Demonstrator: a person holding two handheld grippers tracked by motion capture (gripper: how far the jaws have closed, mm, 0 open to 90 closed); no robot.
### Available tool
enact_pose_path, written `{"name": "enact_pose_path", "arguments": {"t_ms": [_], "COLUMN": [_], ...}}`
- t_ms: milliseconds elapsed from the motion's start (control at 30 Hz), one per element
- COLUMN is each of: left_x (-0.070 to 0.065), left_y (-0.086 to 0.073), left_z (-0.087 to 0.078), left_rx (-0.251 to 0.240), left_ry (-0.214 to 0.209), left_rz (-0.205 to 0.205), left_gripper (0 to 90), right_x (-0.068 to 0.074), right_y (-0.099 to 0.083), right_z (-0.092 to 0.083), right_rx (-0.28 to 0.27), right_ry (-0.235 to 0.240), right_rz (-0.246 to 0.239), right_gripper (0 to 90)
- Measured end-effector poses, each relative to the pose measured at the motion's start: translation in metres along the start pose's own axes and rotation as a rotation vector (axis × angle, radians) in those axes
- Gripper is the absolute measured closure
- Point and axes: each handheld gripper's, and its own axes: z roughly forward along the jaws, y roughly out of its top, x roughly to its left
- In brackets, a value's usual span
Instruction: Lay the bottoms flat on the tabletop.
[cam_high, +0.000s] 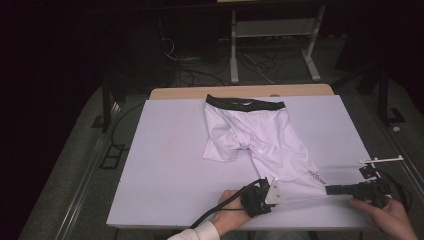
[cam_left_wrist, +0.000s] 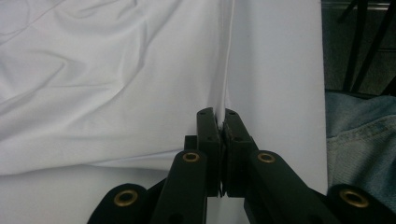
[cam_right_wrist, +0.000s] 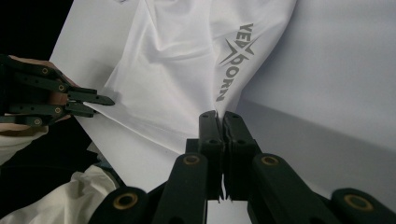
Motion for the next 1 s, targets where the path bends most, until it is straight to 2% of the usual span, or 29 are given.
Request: {"name": "enact_pose_path", "arguments": {"t_ms": [200, 433, 533, 600, 700, 767, 867, 967, 1000], "left_x": [-0.008, -0.011, -0.009, -0.008, -0.006, -0.004, -0.001, 0.005, 0.007], "left_y": [0.002, 0.001, -0.001, -0.003, -0.006, -0.007, -0.007, -0.008, -0.008], "left_z": [0.003, 0.009, 0.009, 0.008, 0.006, 0.004, 0.000, -0.007, -0.009], "left_rx": [0.000, 0.028, 0.022, 0.019, 0.008, 0.001, -0.026, -0.075, -0.088], "left_ry": [-0.024, -0.066, -0.089, -0.099, -0.116, -0.110, -0.111, -0.118, -0.122], "left_rz": [0.010, 0.021, 0.002, -0.009, -0.032, -0.046, -0.079, -0.123, -0.139], "left_gripper": [87.1, 84.0, 78.7, 71.8, 63.2, 57.1, 45.9, 37.8, 37.8], "right_x": [-0.001, -0.001, -0.002, -0.002, 0.000, 0.002, 0.004, 0.008, 0.008], "right_y": [-0.005, -0.012, -0.013, -0.012, -0.011, -0.010, -0.007, -0.002, -0.002], "right_z": [-0.004, -0.005, -0.004, -0.005, -0.007, -0.008, -0.008, -0.009, -0.009], "right_rx": [0.001, 0.036, 0.042, 0.033, 0.005, -0.011, -0.037, -0.077, -0.077], "right_ry": [-0.003, -0.019, -0.025, -0.039, -0.073, -0.092, -0.112, -0.125, -0.125], "right_rz": [0.003, 0.011, 0.021, 0.019, -0.003, -0.025, -0.046, -0.084, -0.084], "right_gripper": [86.1, 85.8, 83.0, 78.8, 70.4, 66.6, 59.3, 51.1, 51.1]}}
